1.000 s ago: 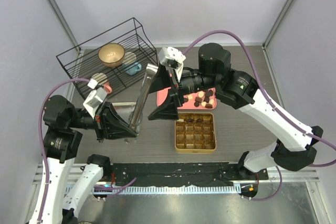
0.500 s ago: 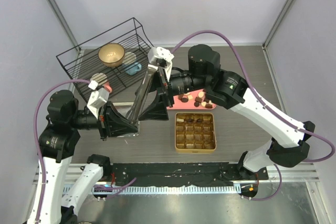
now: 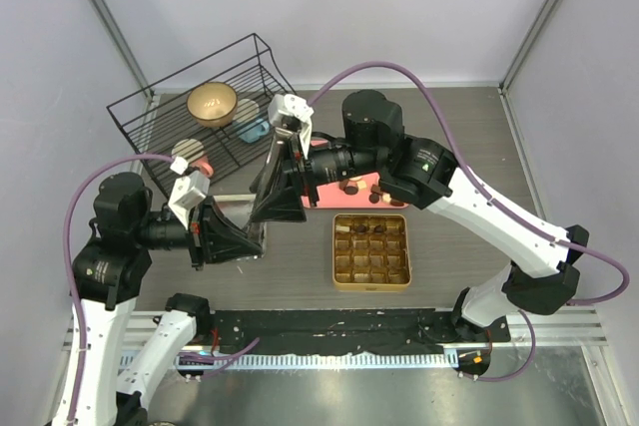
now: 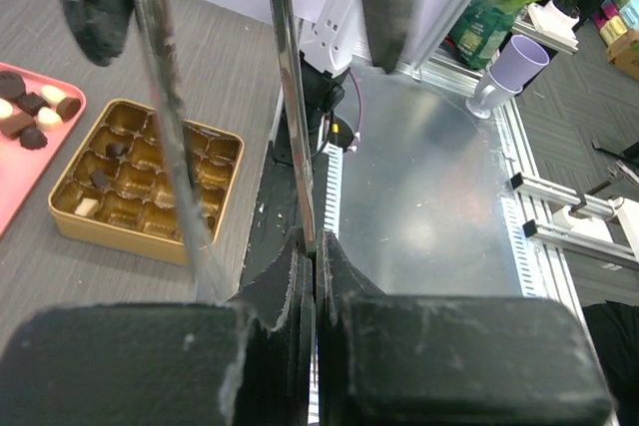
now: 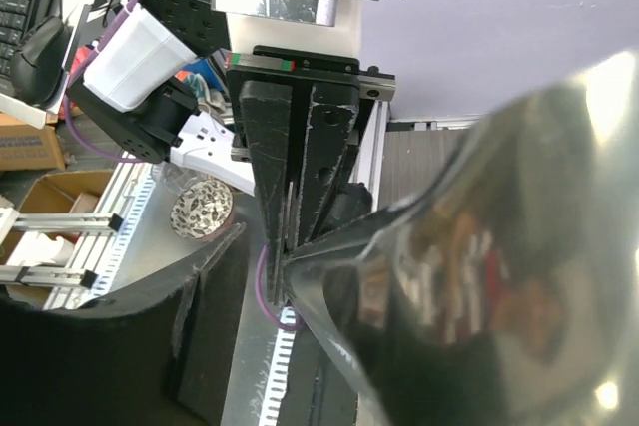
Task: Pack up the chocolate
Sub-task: Adjust the clamp.
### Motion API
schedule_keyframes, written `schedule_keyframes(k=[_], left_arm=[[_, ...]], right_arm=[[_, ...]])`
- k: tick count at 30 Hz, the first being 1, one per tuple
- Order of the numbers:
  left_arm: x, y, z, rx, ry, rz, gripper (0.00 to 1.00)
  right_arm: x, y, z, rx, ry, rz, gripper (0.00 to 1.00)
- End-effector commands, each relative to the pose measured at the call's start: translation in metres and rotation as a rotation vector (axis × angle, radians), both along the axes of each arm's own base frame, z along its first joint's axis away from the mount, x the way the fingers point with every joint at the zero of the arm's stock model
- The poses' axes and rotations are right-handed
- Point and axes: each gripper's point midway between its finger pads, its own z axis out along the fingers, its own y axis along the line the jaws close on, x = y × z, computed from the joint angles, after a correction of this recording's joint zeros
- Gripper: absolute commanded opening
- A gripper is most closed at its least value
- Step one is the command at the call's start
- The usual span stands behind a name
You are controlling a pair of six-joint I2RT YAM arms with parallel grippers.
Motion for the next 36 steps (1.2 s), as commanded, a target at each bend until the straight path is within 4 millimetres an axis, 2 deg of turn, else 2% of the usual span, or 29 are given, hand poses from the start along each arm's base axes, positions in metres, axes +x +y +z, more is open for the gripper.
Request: schedule_keyframes(k=[1, 2, 7, 13, 19, 28, 30, 32, 33, 34, 36], left_arm=[[-0.005, 0.002, 0.012, 0.002, -0.071, 0.004, 0.00], [-0.002, 0.003, 0.011, 0.013, -0.113, 0.018, 0.00], [0.005, 0.006, 0.003, 0.056, -0.113, 0.070, 0.00], [0.014, 0.011, 0.000, 0.087, -0.156, 0.138, 0.00], [0.022, 0.016, -0.008, 0.130, -0.198, 0.190, 0.00], [0.017, 0.019, -0.004, 0.147, -0.213, 0.200, 0.00], [0.016, 0.019, -0.003, 0.148, -0.201, 0.201, 0.01], [0.017, 0.021, -0.003, 0.163, -0.212, 0.210, 0.23], [0.016, 0.022, 0.001, 0.167, -0.228, 0.219, 0.40], [0.015, 0.024, 0.002, 0.177, -0.232, 0.229, 0.77], [0.015, 0.030, 0.011, 0.189, -0.281, 0.281, 0.92]], right_arm=[[-0.001, 0.004, 0.009, 0.025, 0.000, -0.002, 0.57], [-0.002, 0.003, 0.011, 0.030, 0.004, -0.003, 0.55], [-0.001, 0.005, 0.016, 0.085, 0.017, -0.016, 0.45], [0.000, 0.012, 0.022, 0.143, 0.060, -0.029, 0.45], [-0.002, 0.026, 0.015, 0.135, 0.081, -0.027, 0.42], [0.002, 0.017, 0.015, 0.104, 0.033, -0.063, 0.21], [0.005, 0.016, 0.015, 0.100, 0.020, -0.082, 0.10], [0.010, 0.015, 0.016, 0.103, 0.013, -0.114, 0.06], [0.011, 0.015, 0.015, 0.100, 0.011, -0.123, 0.04], [0.016, 0.016, 0.013, 0.096, 0.009, -0.153, 0.02], [0.022, 0.015, 0.009, 0.079, 0.004, -0.186, 0.01]])
